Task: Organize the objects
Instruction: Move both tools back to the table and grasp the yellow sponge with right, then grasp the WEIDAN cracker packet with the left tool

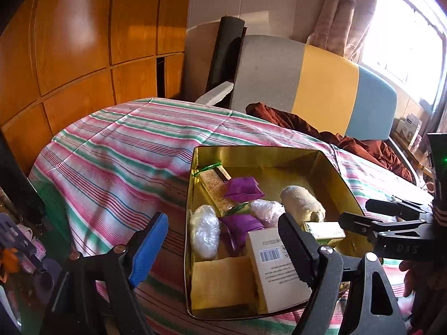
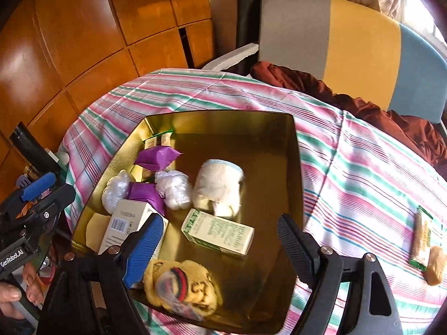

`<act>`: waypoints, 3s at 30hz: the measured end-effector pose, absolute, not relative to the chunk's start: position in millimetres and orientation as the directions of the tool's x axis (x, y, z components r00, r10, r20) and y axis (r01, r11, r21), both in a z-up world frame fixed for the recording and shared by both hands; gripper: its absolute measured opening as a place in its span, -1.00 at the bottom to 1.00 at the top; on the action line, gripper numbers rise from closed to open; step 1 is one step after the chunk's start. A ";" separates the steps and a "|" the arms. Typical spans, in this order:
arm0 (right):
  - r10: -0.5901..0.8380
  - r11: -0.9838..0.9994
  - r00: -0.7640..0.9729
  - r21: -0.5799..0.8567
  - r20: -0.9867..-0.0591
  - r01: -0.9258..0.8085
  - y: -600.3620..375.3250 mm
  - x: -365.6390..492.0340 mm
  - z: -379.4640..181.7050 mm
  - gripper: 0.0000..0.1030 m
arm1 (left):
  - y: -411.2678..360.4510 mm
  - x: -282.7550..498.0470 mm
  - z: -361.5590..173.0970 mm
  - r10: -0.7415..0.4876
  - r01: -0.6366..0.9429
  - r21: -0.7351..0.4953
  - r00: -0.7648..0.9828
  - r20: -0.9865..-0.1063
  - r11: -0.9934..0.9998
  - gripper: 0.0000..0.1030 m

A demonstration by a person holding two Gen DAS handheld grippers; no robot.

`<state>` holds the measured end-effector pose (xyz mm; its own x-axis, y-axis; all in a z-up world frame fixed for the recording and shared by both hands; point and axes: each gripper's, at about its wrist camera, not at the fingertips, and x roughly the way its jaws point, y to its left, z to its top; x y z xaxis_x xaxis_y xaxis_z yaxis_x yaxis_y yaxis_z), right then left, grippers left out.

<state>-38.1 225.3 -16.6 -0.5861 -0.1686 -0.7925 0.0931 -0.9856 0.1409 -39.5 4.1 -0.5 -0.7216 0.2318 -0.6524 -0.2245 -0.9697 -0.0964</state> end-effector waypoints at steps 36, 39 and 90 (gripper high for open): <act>0.259 -0.769 -0.487 0.126 -0.834 -0.626 550.1 64.6 -20.7 0.66 | 147.6 -4.8 20.8 0.391 -0.541 0.030 -0.645 -0.656 -0.841 0.69; 0.272 -0.724 -0.485 0.155 -0.831 -0.672 574.3 72.7 -30.3 0.66 | 163.1 -3.4 21.4 0.405 -0.567 0.039 -0.634 -0.659 -0.823 0.70; 0.214 -0.609 -0.259 0.078 -0.942 -0.790 622.4 85.8 -82.2 0.20 | 413.4 10.3 -38.2 0.473 -0.828 0.080 -0.393 -0.788 -0.555 0.71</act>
